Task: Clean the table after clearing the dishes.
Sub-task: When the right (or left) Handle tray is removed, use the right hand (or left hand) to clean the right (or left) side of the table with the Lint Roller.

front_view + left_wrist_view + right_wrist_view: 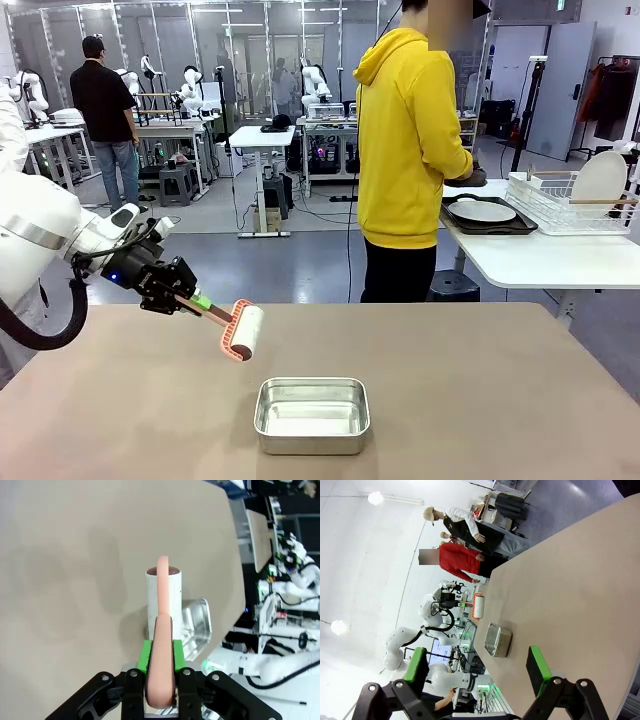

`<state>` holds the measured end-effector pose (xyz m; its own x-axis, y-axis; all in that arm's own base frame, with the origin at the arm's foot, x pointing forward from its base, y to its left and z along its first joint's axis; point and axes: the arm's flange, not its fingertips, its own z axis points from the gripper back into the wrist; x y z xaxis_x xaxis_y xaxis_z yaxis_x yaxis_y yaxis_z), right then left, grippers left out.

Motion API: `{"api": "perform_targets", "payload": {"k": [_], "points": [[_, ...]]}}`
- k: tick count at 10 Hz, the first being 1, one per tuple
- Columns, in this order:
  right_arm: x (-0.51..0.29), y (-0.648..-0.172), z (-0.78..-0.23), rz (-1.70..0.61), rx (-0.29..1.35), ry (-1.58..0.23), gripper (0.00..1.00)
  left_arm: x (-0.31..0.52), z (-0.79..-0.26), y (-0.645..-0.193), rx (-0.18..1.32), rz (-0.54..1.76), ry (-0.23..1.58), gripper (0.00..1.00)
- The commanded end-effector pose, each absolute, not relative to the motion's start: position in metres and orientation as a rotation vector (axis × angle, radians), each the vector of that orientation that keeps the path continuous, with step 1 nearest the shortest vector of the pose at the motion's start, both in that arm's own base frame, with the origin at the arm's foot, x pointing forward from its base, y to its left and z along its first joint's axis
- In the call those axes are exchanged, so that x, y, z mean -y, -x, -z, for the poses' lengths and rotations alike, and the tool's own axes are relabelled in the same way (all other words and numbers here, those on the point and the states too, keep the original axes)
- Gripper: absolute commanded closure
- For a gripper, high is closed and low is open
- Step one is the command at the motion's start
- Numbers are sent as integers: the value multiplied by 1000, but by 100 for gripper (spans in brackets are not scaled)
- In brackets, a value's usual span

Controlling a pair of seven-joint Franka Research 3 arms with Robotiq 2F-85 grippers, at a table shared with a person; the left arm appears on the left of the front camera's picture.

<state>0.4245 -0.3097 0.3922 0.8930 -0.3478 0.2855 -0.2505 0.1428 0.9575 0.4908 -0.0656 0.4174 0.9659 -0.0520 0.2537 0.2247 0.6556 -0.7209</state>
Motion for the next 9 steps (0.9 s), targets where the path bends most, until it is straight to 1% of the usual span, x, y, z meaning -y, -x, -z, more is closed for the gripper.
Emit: {"api": "perform_targets", "payload": {"k": [1, 2, 3, 7, 8, 9], "points": [[309, -423, -395, 65, 493, -1440, 0, 71, -418, -492, 257, 115, 814, 79], [309, -423, -395, 65, 493, -1440, 0, 78, -425, -494, 261, 151, 853, 79], [309, -423, -395, 65, 493, -1440, 0, 63, -414, -493, 232, 137, 825, 79], [309, -423, -395, 65, 493, -1440, 0, 66, -414, -494, 232, 140, 826, 79], [309, -423, -395, 65, 493, -1440, 0, 64, -406, -501, 187, 150, 846, 79], [309, -423, -395, 65, 493, -1440, 0, 60, -395, -508, 191, 127, 835, 79]]}}
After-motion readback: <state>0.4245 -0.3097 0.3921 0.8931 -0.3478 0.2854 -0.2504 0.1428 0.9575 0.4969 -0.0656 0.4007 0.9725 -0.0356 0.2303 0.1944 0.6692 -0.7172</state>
